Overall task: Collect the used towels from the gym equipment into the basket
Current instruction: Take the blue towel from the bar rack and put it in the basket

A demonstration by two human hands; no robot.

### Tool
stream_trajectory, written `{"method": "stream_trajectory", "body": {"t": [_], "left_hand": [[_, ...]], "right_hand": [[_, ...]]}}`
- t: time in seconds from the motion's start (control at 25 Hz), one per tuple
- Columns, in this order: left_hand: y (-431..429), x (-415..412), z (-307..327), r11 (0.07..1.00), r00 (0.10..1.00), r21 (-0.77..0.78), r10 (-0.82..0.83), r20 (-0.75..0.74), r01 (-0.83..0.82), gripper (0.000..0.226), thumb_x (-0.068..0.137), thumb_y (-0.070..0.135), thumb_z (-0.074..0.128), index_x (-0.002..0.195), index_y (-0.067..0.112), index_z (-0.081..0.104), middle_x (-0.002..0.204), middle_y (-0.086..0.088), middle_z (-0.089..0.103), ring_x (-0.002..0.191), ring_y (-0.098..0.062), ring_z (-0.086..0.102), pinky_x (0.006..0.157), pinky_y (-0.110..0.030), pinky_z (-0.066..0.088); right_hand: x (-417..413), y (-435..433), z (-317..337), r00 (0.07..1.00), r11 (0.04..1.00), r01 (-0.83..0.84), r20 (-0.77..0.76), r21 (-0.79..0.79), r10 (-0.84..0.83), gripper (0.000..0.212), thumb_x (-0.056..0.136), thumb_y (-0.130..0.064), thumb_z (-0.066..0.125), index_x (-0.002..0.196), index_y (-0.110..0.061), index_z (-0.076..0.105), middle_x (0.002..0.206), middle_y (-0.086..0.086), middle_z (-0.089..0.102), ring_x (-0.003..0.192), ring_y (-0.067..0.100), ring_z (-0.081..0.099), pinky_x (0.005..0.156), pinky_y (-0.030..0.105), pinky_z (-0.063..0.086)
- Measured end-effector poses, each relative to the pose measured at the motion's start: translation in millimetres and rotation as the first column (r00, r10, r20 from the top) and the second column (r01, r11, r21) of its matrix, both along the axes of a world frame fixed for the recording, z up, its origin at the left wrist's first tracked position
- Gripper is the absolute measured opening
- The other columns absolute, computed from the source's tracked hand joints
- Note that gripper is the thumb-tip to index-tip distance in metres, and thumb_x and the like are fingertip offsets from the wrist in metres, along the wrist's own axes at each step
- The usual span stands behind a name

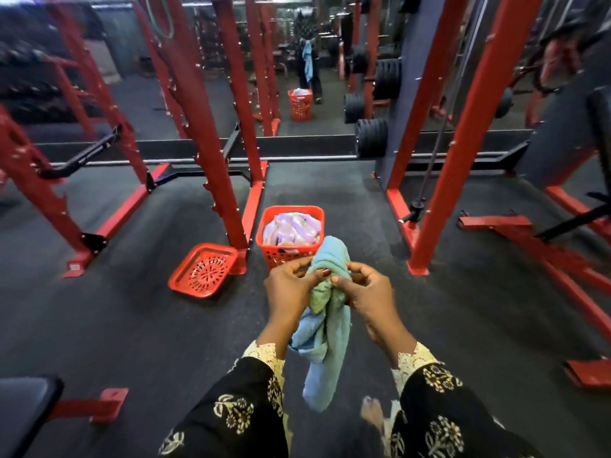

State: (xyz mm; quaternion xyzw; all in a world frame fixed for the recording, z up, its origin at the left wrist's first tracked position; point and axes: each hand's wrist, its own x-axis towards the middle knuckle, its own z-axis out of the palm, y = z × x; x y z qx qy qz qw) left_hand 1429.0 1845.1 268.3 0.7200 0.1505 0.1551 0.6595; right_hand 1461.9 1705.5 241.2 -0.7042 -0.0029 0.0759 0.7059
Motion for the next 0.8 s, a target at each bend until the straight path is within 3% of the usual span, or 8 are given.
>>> {"method": "stream_trajectory", "body": {"t": [0.08, 0.2, 0.32, 0.4, 0.52, 0.64, 0.8], "left_hand": [[15, 53, -5, 0.999, 0.999, 0.001, 0.042, 0.012, -0.042, 0.028, 0.072, 0.007, 0.081, 0.098, 0.012, 0.075, 0.086, 0.001, 0.075, 0.075, -0.005, 0.069, 0.072, -0.021, 0.057], [41, 149, -7, 0.99, 0.992, -0.051, 0.129, 0.008, -0.128, 0.028, 0.074, 0.001, 0.077, 0.101, 0.007, 0.073, 0.094, -0.014, 0.075, 0.082, -0.02, 0.071, 0.084, -0.04, 0.058], [68, 243, 5, 0.982, 0.985, -0.085, 0.172, 0.016, -0.17, 0.027, 0.075, -0.003, 0.074, 0.094, 0.016, 0.074, 0.094, -0.012, 0.076, 0.089, -0.025, 0.072, 0.089, -0.049, 0.056], [84, 293, 14, 0.979, 0.981, -0.081, 0.191, 0.043, -0.187, 0.028, 0.077, -0.001, 0.073, 0.091, 0.023, 0.074, 0.093, -0.007, 0.076, 0.092, -0.024, 0.072, 0.091, -0.05, 0.055], [114, 372, 21, 0.969, 0.965, -0.026, 0.248, 0.081, -0.247, 0.025, 0.08, 0.003, 0.072, 0.101, 0.016, 0.073, 0.099, -0.007, 0.075, 0.097, -0.024, 0.071, 0.092, -0.049, 0.055], [151, 450, 22, 0.961, 0.953, -0.04, 0.276, 0.126, -0.273, 0.028, 0.083, 0.001, 0.068, 0.11, 0.007, 0.07, 0.103, -0.01, 0.074, 0.099, -0.024, 0.071, 0.092, -0.044, 0.055], [195, 537, 13, 0.957, 0.948, -0.074, 0.287, 0.136, -0.279, 0.029, 0.083, -0.003, 0.066, 0.112, 0.001, 0.068, 0.105, -0.015, 0.073, 0.094, -0.02, 0.071, 0.088, -0.035, 0.057]], "right_hand": [[59, 19, -5, 0.999, 0.999, -0.041, -0.003, 0.0, 0.041, 0.045, 0.063, -0.031, 0.08, 0.106, -0.021, 0.07, 0.094, 0.007, 0.076, 0.091, 0.027, 0.072, 0.087, 0.054, 0.056], [165, 49, -5, 0.995, 0.995, -0.1, 0.019, -0.022, 0.101, 0.042, 0.058, -0.036, 0.079, 0.098, -0.028, 0.071, 0.092, 0.004, 0.076, 0.09, 0.023, 0.073, 0.087, 0.051, 0.057], [267, 78, 10, 0.987, 0.987, -0.155, 0.029, -0.046, 0.156, 0.03, 0.065, -0.027, 0.08, 0.094, -0.032, 0.071, 0.092, 0.001, 0.076, 0.089, 0.02, 0.073, 0.087, 0.046, 0.057], [323, 97, 23, 0.982, 0.982, -0.179, 0.051, -0.06, 0.182, 0.032, 0.07, -0.021, 0.08, 0.099, -0.028, 0.07, 0.093, 0.002, 0.075, 0.089, 0.021, 0.072, 0.085, 0.041, 0.058], [406, 131, 40, 0.969, 0.973, -0.222, 0.098, -0.062, 0.227, 0.026, 0.074, -0.015, 0.078, 0.094, -0.03, 0.069, 0.09, -0.002, 0.074, 0.085, 0.017, 0.072, 0.077, 0.031, 0.058], [485, 167, 47, 0.953, 0.964, -0.239, 0.162, -0.115, 0.256, 0.03, 0.073, -0.023, 0.078, 0.099, -0.033, 0.068, 0.09, -0.008, 0.074, 0.083, 0.006, 0.071, 0.077, 0.026, 0.057], [571, 213, 35, 0.949, 0.964, -0.231, 0.189, -0.134, 0.254, 0.031, 0.07, -0.027, 0.079, 0.098, -0.038, 0.069, 0.089, -0.01, 0.074, 0.082, 0.004, 0.071, 0.077, 0.027, 0.057]]}}
